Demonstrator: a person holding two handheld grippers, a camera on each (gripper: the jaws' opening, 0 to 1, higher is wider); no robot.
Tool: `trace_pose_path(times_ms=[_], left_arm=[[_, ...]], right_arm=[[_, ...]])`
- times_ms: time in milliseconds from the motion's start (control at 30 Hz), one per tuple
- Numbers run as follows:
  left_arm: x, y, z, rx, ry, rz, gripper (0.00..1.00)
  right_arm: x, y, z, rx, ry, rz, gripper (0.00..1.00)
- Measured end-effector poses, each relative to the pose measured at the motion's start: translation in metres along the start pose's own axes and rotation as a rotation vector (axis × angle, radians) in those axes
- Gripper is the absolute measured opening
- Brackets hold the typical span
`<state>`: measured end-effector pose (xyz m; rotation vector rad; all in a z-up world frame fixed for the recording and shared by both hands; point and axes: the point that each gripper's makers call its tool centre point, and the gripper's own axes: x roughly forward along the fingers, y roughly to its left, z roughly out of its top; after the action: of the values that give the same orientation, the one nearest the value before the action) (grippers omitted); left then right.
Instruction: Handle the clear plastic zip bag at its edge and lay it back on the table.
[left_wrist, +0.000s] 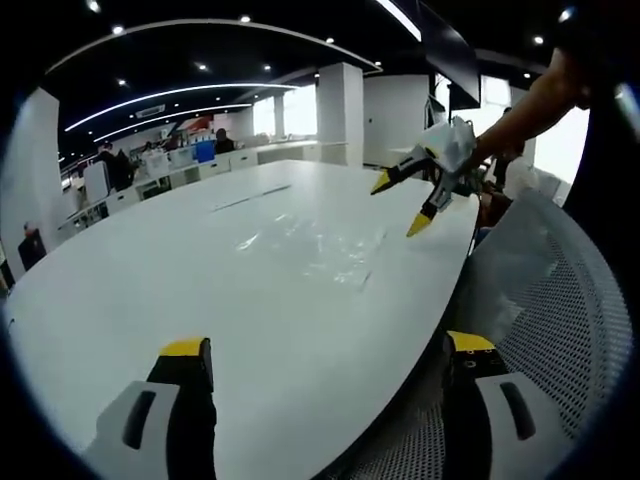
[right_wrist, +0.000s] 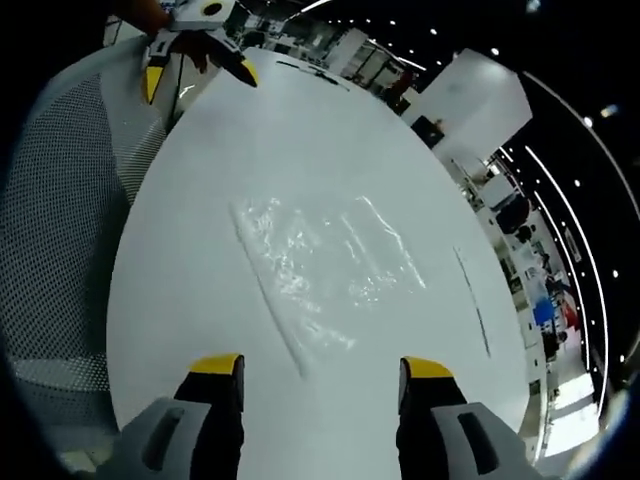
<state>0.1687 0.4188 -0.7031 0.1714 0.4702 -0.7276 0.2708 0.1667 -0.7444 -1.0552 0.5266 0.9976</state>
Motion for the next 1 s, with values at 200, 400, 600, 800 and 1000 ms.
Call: trace_pose_path(times_ms=[200,400,600,800,1000], left_arm=[[0.000,0.000,0.000,-0.001,0.003,0.001,0.94],[0.000,-0.001,0.000,-0.004,0.004,-0.001,0.94],[0.000,0.000,0.003,-0.027,-0.020,-0.005,0.96],[-0.001,-0.002,0.010,-0.063,-0.056,-0.014,0.98],[-0.001,-0.001,0.014,-0.097,-0.083,-0.017,0.99]], right_arm=[[0.010,-0.003,0.002,-0.071,0.015,0.010,0.50],[0.019,-0.005,-0.003,-0.103,0.040,0.032,0.45],[0.023,-0.004,0.000,-0.124,0.039,0.067,0.43],[0.028,-0.005,0.003,-0.137,0.032,0.106,0.39],[0.033,0.000,0.005,-0.160,0.036,0.154,0.37]])
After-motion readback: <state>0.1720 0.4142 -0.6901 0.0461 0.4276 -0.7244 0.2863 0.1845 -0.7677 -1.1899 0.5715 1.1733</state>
